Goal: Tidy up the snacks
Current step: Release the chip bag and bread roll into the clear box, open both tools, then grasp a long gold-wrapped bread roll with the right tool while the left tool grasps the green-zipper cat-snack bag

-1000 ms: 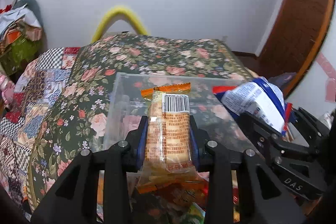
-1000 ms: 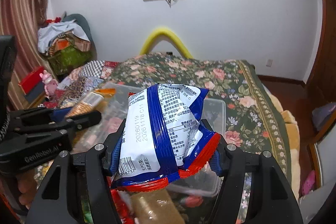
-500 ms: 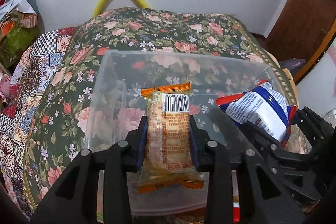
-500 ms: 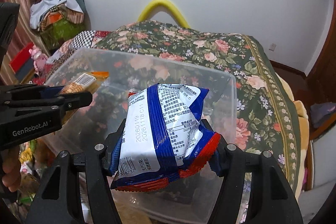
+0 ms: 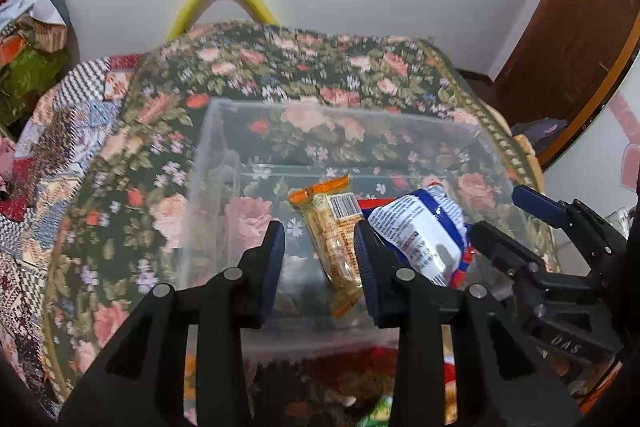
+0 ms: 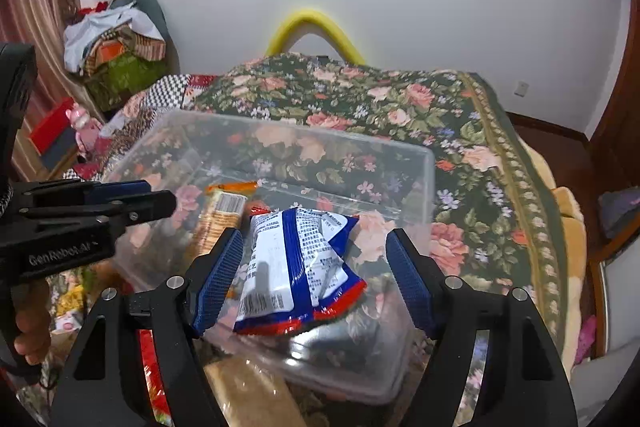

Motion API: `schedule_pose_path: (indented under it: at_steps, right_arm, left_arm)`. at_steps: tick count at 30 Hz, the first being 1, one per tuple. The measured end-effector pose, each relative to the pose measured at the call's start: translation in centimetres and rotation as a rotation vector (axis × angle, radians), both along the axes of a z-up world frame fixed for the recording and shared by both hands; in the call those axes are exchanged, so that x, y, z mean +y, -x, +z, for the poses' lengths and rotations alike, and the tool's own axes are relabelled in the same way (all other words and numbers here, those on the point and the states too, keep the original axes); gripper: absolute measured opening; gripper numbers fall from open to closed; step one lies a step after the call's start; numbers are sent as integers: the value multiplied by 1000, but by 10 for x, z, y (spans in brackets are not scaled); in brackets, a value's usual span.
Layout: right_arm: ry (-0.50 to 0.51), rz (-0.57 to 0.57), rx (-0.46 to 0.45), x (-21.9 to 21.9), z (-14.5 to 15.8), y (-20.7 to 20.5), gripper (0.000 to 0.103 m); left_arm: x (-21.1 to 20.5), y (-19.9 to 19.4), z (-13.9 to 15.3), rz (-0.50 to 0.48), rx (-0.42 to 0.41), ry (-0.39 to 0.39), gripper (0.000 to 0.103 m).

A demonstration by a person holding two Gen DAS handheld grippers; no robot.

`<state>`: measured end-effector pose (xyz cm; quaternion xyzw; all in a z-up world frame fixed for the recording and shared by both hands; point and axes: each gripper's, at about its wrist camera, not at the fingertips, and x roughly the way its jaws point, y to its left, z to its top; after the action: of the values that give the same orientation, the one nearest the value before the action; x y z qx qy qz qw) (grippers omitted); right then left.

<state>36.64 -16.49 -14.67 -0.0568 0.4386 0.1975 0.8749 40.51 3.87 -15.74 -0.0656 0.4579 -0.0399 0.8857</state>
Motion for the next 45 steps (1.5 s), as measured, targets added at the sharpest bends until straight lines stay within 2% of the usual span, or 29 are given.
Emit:
schedule_pose_path:
  at_steps: [5,10,16,23,28,33,39,45]
  right_arm:
    - [12,-31,-89,-15,21,29,77]
    - [20,-30,-109,-26,33,54,78]
    - [35,-39,-110,-40,39,84,78]
    - [59,-83,-70,-54,28,110,78]
    - [62,-124,-21,-69,16,117,78]
    - [154,-163,-13,-75,-4,119,78]
    - [144,-180,49,-83,-27,111,78]
    - [152,-178,73,-81,-41,99,78]
  left_arm:
    - [6,33,28,-3,-67,-16,42]
    - [21,67,47,-3,-98,-11,47]
    - [45,108,51,-4,-127,-55,55]
    - [77,143,28,33,-60,-86,55]
    - [96,156,2,66,1,-85,56]
    - [109,163,-29,115,43,-114,56]
    - [124,158,-69,139,132,-78,56]
    - [126,151,-89,143,148,-43,57]
